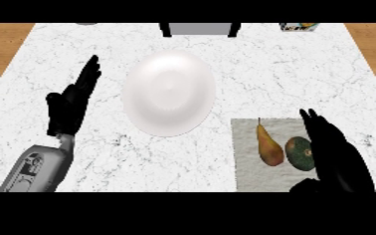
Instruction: Pick the squash from the placemat and place it in the plate
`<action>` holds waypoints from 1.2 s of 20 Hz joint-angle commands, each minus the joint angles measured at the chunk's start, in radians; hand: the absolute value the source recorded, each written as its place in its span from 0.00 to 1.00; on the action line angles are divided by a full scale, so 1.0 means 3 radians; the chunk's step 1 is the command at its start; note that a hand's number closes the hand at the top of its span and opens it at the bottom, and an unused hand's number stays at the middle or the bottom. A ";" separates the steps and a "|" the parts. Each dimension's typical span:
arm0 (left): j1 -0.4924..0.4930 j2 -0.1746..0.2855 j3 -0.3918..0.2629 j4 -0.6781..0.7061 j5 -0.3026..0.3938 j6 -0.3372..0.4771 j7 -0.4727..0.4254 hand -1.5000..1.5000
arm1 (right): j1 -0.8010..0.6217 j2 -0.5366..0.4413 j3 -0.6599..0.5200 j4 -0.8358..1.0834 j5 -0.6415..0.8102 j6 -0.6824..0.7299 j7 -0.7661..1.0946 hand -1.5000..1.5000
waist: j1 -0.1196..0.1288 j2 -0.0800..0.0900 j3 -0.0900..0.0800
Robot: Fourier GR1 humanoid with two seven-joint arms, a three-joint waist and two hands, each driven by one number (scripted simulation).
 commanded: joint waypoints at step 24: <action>0.0027 -0.0422 0.0475 0.0049 -0.0487 -0.0388 0.0047 0.50 | -0.0043 0.0270 -0.0577 0.1221 0.0576 -0.0579 -0.1213 1.00 | -0.0011 0.0000 0.0000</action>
